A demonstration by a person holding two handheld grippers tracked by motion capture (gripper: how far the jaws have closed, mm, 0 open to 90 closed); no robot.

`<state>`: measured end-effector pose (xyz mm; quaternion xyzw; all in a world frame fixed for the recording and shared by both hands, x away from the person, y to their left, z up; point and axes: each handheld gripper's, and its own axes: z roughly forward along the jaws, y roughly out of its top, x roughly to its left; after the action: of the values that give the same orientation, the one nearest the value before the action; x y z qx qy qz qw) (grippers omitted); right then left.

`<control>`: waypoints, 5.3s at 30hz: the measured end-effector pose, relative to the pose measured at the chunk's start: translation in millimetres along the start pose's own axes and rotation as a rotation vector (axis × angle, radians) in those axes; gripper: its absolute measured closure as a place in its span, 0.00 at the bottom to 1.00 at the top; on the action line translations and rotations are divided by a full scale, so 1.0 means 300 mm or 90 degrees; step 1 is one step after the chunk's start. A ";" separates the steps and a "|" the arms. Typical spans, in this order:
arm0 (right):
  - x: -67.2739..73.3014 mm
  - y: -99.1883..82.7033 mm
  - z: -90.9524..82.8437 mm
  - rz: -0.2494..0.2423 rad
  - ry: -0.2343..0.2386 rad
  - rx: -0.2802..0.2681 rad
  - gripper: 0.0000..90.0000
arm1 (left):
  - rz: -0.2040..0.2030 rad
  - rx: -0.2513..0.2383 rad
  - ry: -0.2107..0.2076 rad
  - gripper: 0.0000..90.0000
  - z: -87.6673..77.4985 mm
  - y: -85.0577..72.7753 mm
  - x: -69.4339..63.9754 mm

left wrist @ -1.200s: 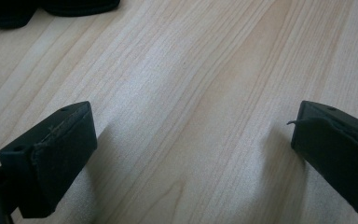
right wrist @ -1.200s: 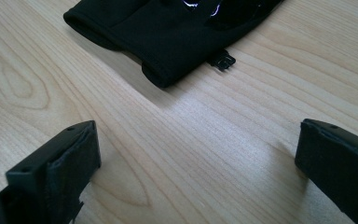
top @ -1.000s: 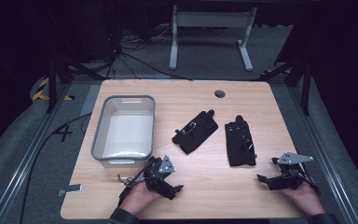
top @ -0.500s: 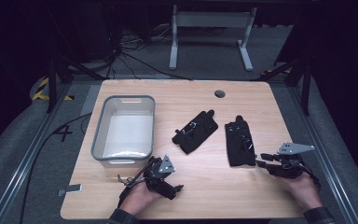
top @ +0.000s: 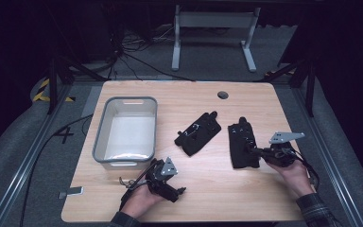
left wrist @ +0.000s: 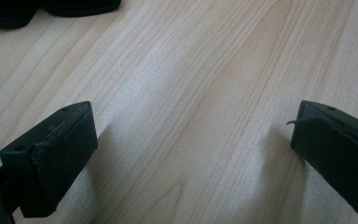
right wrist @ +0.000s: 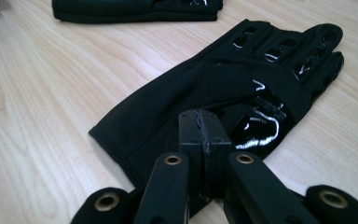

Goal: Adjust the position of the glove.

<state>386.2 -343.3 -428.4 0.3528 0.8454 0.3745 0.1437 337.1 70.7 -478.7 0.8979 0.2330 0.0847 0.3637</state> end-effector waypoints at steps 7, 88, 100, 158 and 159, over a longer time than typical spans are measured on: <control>-0.043 0.029 0.062 0.006 -0.004 0.007 0.99 | 0.001 0.000 0.001 0.01 -0.002 -0.002 -0.002; 0.138 0.077 0.203 -0.086 0.069 0.065 0.99 | 0.002 0.001 -0.001 0.01 -0.003 -0.003 -0.002; 0.206 0.049 0.099 -0.122 0.098 0.052 0.98 | 0.001 0.001 -0.001 0.01 -0.004 -0.004 -0.003; 0.142 -0.055 -0.006 -0.059 0.054 0.027 0.54 | -0.039 -0.011 -0.011 0.29 -0.004 0.186 -0.023; 0.137 -0.059 -0.009 -0.057 0.050 0.028 0.53 | -0.036 -0.014 -0.010 0.31 -0.002 0.200 -0.023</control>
<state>347.0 -324.2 -438.7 0.3026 0.8734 0.3624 0.1196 352.3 30.1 -436.4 0.8876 0.2542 0.0699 0.3777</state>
